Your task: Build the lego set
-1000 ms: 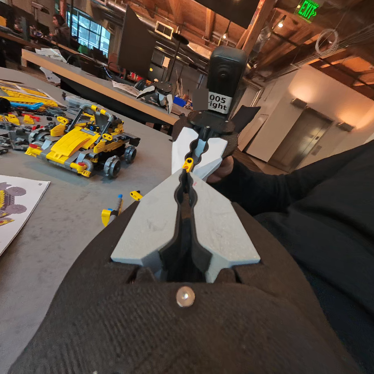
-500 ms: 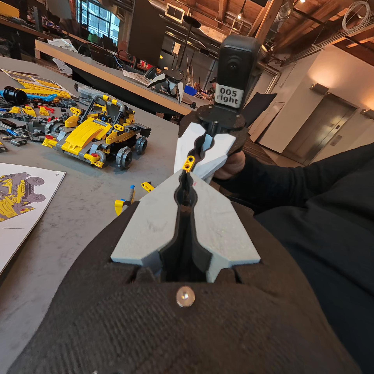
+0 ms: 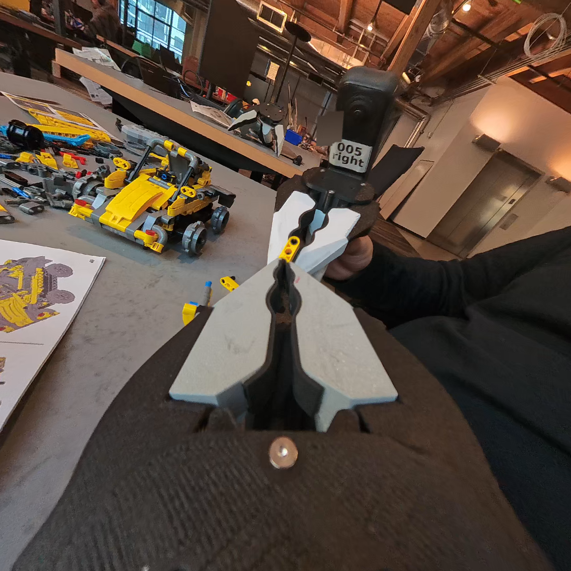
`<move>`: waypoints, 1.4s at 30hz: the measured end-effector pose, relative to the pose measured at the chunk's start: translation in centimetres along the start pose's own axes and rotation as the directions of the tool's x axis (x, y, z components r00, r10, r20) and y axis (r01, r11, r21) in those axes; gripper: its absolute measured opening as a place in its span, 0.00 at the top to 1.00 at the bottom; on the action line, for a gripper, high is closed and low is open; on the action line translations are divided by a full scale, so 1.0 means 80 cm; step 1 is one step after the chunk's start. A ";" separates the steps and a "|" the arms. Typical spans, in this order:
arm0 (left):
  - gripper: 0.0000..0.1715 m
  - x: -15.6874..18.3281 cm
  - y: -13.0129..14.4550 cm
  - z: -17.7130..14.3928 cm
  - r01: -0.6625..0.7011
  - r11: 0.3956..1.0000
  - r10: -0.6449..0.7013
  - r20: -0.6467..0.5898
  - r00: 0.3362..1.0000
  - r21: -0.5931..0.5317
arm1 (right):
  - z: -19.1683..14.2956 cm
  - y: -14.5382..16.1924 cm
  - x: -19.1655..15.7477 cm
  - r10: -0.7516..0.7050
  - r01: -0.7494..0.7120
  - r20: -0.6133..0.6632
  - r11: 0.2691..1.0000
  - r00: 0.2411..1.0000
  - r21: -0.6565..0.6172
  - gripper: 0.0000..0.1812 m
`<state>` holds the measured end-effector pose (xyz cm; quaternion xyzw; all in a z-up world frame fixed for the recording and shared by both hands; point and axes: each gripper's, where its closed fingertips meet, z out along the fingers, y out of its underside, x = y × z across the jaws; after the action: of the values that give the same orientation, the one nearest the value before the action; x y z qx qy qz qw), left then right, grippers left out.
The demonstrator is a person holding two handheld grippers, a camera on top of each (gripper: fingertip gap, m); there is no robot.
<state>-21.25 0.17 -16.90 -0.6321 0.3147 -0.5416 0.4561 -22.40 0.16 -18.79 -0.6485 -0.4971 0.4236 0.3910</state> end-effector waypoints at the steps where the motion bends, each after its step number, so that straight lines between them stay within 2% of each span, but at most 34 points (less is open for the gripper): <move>1: 1.00 -0.003 0.001 -0.001 -0.004 1.000 0.004 0.012 1.000 -0.008 | -0.001 0.000 0.002 0.002 -0.002 -0.003 1.000 1.000 0.005 0.97; 16: 1.00 -0.002 0.002 -0.008 -0.060 0.998 0.062 0.041 0.997 -0.036 | -0.020 -0.019 0.005 0.023 -0.024 0.009 0.994 1.000 0.106 0.97; 21: 0.89 -0.003 0.004 -0.011 -0.081 0.994 0.082 0.024 0.996 -0.070 | -0.035 -0.042 -0.007 -0.020 0.001 0.082 0.973 0.996 0.231 0.97; 25: 0.88 0.010 0.005 -0.008 -0.107 0.991 0.104 -0.046 0.994 -0.075 | -0.038 -0.043 -0.015 -0.025 -0.018 0.153 0.963 0.988 0.269 0.97; 31: 0.86 0.030 0.003 0.000 -0.099 0.994 0.092 -0.128 0.987 -0.050 | -0.025 -0.034 -0.025 -0.032 -0.018 0.197 0.969 0.980 0.246 0.97; 33: 0.91 0.034 0.001 0.000 -0.103 0.994 0.096 -0.141 0.985 -0.037 | -0.022 -0.031 -0.028 -0.031 -0.020 0.210 0.971 0.977 0.237 0.97; 35: 0.98 0.034 0.003 -0.001 -0.116 0.992 0.109 -0.134 0.985 -0.044 | -0.020 -0.029 -0.035 -0.034 -0.022 0.239 0.973 0.970 0.228 0.97; 42: 0.98 0.031 0.013 -0.002 -0.218 0.967 0.210 -0.076 0.975 -0.128 | -0.019 -0.016 -0.036 -0.042 0.011 0.234 0.991 0.971 0.130 0.96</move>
<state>-20.75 -2.50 -16.87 -0.6068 0.4313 -0.4859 0.4578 -21.83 -2.55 -16.64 -0.5602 -0.5206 0.5236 0.3755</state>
